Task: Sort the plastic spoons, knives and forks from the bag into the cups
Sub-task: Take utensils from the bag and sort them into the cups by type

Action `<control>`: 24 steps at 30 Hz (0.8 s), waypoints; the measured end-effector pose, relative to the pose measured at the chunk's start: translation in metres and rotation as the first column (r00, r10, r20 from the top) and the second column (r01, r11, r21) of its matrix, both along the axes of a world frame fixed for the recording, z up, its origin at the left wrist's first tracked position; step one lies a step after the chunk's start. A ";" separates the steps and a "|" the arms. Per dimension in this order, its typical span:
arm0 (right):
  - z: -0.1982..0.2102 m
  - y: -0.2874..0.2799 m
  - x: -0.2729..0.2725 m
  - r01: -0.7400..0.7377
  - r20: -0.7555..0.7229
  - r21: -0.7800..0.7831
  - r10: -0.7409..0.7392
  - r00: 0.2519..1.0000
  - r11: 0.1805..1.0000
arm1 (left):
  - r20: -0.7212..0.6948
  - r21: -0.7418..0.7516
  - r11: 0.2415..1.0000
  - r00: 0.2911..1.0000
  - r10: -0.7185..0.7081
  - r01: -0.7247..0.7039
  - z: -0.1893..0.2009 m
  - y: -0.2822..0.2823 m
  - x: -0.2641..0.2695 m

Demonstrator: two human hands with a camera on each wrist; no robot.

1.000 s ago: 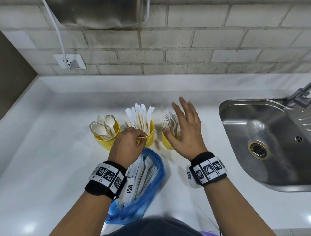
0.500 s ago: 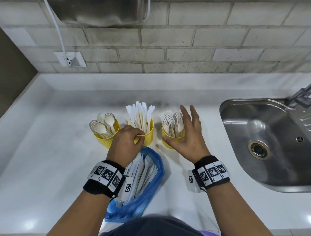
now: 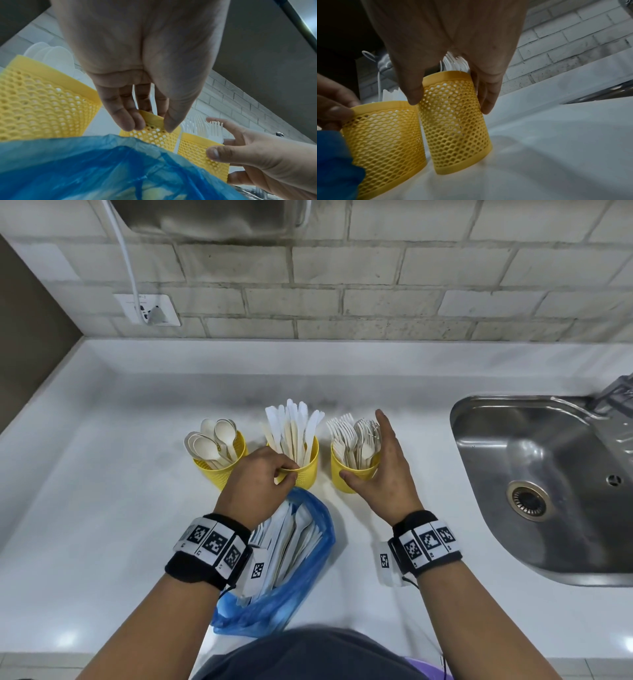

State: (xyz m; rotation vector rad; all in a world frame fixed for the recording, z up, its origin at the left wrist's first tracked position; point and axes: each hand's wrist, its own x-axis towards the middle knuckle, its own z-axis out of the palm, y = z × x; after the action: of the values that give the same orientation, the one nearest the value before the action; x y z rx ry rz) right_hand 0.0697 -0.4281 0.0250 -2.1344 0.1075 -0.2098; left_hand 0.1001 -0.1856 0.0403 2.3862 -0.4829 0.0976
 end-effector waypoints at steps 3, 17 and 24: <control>0.002 0.000 -0.003 0.005 0.003 -0.009 -0.005 1.000 1.000 | 0.014 0.007 1.000 1.000 0.026 -0.026 0.011 0.004 -0.008; 0.027 0.074 -0.064 -0.176 0.276 -0.109 0.200 0.940 0.978 | -0.357 0.169 0.984 0.927 0.114 -0.056 0.002 0.061 -0.082; -0.008 0.115 -0.098 -0.546 -0.244 -0.332 0.489 0.837 0.769 | -0.433 0.378 0.924 0.893 0.120 0.059 -0.025 0.073 -0.094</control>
State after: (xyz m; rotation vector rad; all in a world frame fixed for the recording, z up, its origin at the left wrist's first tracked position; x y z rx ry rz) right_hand -0.0283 -0.3130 0.0169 -2.4807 -0.4862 0.2804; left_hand 0.0062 -0.1129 0.0156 2.6798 -0.2534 -0.5794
